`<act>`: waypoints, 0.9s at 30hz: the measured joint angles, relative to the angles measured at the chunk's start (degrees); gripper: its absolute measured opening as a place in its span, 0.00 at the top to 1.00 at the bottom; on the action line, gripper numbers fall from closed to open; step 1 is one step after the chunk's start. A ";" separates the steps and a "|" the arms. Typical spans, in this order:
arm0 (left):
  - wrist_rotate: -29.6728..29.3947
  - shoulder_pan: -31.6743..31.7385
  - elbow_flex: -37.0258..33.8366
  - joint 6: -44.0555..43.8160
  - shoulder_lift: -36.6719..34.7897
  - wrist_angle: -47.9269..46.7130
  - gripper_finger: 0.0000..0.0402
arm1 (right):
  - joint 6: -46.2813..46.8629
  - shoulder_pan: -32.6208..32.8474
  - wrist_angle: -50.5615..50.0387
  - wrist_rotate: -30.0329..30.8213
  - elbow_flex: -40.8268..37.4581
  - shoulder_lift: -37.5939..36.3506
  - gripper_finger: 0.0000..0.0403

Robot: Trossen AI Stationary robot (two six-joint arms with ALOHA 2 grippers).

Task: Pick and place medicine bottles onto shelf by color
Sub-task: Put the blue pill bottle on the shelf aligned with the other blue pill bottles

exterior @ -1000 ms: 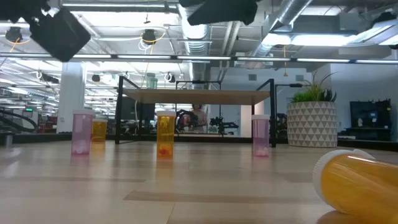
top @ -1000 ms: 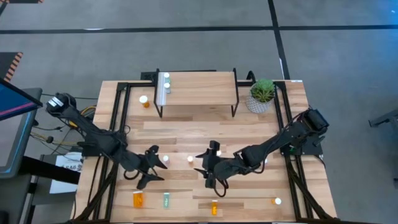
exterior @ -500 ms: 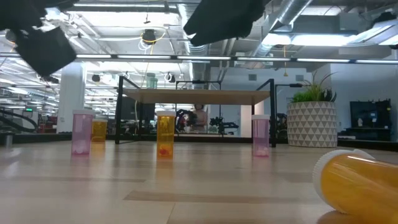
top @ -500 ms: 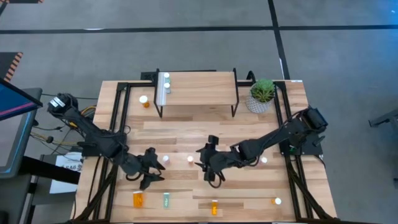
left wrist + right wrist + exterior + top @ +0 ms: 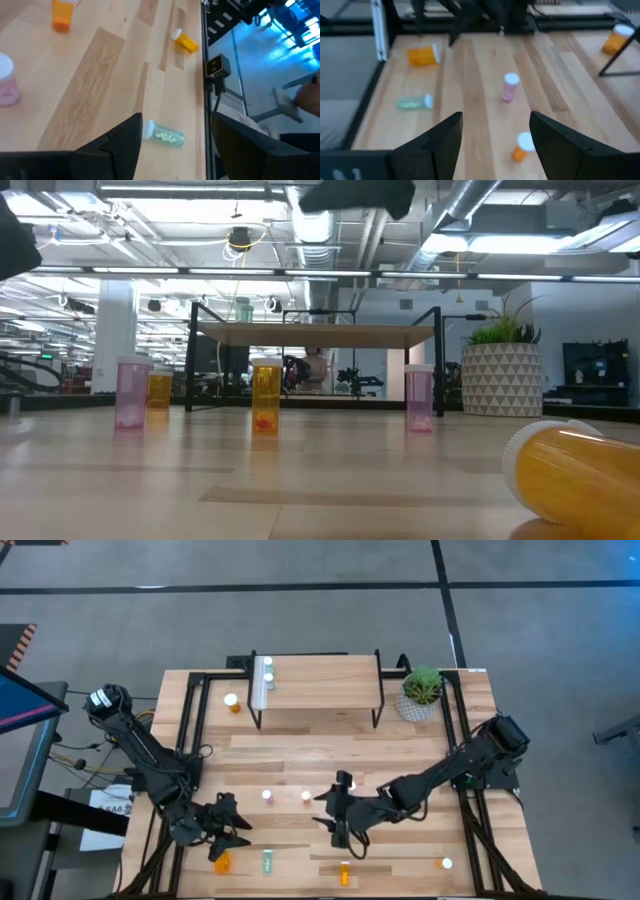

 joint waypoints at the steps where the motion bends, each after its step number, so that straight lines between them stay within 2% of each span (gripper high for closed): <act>1: 0.10 -0.01 0.50 -0.15 0.84 -0.63 0.46 | 0.03 0.41 1.21 0.10 0.00 0.00 0.37; 8: 3.36 -0.01 12.48 0.89 13.23 -9.54 0.56 | 1.03 2.18 6.28 1.29 0.00 0.00 0.37; 14: 3.34 0.44 23.19 -2.24 21.43 -21.22 0.58 | 1.45 3.52 7.49 2.03 0.00 0.00 0.37; 16: 3.60 0.73 24.90 -1.77 23.66 -21.05 0.58 | 1.46 3.65 7.37 2.03 0.00 0.00 0.37; 24: 7.69 1.10 27.96 10.68 32.73 -16.38 0.56 | 1.46 3.80 6.69 2.95 0.00 0.00 0.37; 27: 8.33 1.10 27.96 11.31 35.36 -14.70 0.56 | 1.48 3.78 6.69 2.97 0.00 0.00 0.37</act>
